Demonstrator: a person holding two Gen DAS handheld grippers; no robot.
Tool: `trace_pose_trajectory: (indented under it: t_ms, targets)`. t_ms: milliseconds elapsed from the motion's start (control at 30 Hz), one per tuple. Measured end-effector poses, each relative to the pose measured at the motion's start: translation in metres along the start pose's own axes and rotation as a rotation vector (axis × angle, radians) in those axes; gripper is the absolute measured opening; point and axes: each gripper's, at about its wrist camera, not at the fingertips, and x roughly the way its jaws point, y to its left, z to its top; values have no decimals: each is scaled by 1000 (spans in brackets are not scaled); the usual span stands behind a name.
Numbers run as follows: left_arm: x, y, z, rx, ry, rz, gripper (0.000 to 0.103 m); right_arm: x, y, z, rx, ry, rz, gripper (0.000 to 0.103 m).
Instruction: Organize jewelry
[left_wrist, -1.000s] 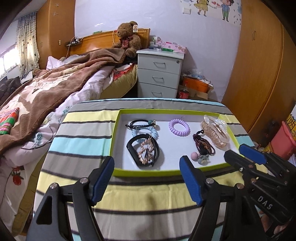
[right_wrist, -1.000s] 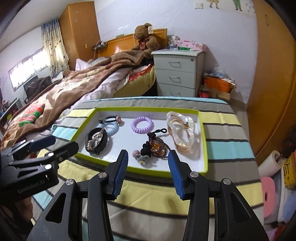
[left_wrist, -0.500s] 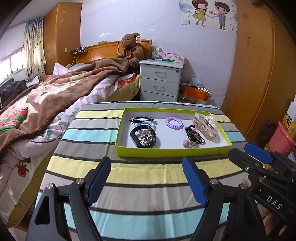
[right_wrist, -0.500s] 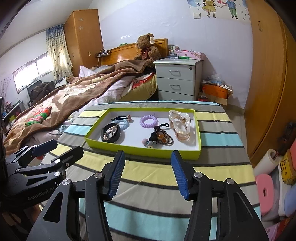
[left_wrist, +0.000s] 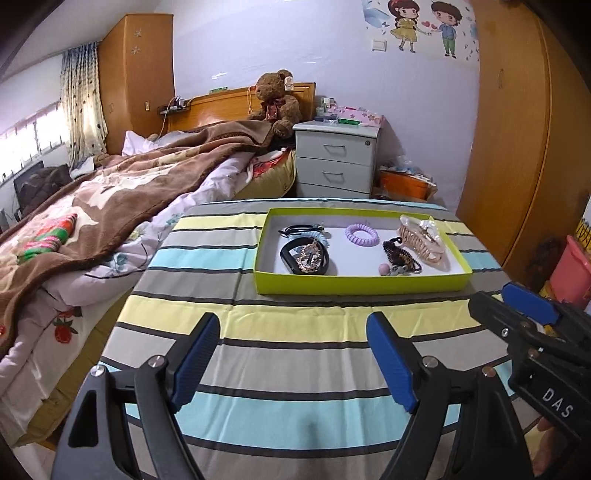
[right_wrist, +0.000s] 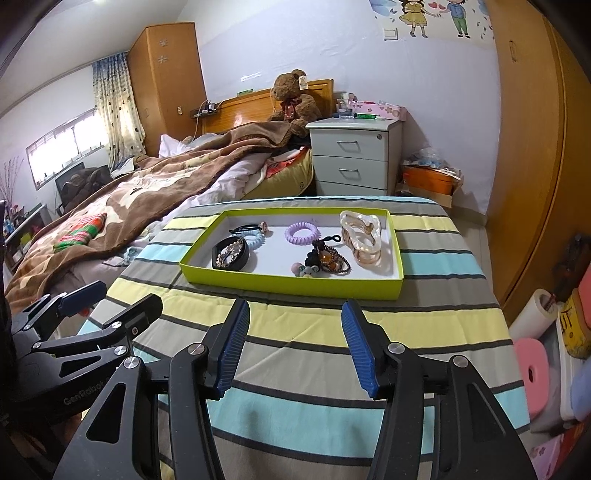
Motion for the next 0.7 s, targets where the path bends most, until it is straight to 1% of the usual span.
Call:
trace_pose_trajectory:
  t_ms: [100, 267, 700]
  targets:
    - [-2, -1, -3, 4, -7, 3, 83, 1, 1, -1, -3, 4, -1, 53]
    - [0, -2, -4, 8, 3, -1, 83, 1, 1, -2, -3, 5, 0, 53]
    - [3, 0, -6, -13, 19, -4, 83, 2, 0, -2, 0, 9, -5, 53]
